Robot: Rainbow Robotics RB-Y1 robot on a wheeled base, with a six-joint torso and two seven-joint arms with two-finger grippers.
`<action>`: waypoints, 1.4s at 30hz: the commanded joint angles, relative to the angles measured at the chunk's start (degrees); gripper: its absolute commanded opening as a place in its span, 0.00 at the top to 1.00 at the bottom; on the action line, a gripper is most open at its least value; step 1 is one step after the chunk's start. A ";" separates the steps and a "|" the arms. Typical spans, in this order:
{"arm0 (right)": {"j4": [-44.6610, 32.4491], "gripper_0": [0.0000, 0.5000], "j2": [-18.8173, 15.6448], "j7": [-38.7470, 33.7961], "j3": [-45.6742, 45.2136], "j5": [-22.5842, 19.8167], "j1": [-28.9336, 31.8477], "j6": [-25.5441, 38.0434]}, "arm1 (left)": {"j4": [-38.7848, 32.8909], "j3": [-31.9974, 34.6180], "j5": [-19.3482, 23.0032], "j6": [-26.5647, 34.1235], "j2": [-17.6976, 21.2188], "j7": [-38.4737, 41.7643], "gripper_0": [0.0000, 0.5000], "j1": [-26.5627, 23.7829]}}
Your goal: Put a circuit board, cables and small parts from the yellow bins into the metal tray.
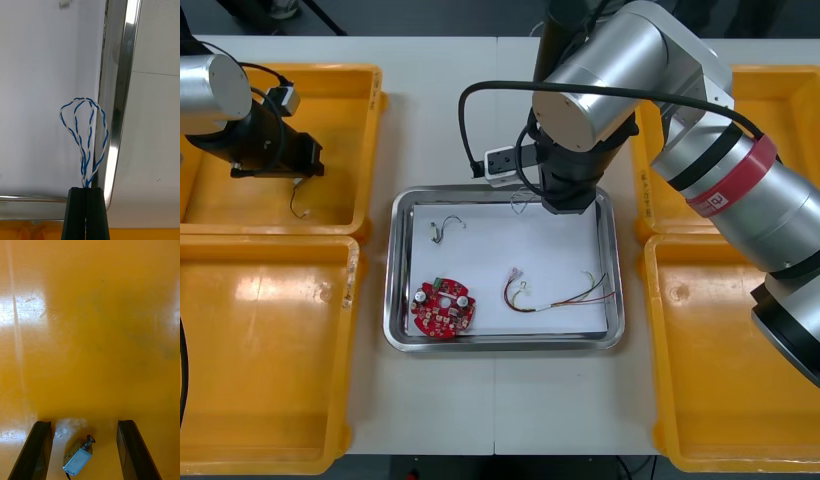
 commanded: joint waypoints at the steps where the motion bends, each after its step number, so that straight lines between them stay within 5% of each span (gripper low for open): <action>1: -0.42 1.00 0.85 1.07 2.26 0.62 -1.60 -1.38 | -0.43 -0.49 1.04 -0.90 -0.79 -5.15 0.00 -0.13; 35: -0.51 1.00 0.59 1.60 6.13 1.41 6.39 -9.02 | -0.52 -0.49 -0.10 -1.43 0.62 -8.40 0.00 5.23; 36: -0.51 0.92 0.59 1.60 6.13 1.41 6.39 -9.02 | -0.61 -0.49 -0.19 -1.43 0.80 -8.40 0.00 5.50; 37: -0.51 0.74 0.59 1.60 6.13 1.50 6.39 -9.02 | -0.61 -0.49 -0.28 -1.43 0.88 -8.49 0.00 5.58; 38: -0.51 0.36 0.59 1.51 6.13 1.59 6.39 -9.02 | -0.70 -0.49 -0.28 -1.25 1.06 -8.58 0.00 5.85; 40: -0.51 0.00 0.59 1.24 6.13 1.59 6.39 -9.02 | -1.31 -0.49 -0.37 -0.73 1.59 -8.75 0.00 6.11; 42: -0.51 0.00 0.59 1.24 6.13 1.59 6.39 -9.02 | -1.93 -0.49 -0.46 0.24 2.03 -8.75 0.00 6.20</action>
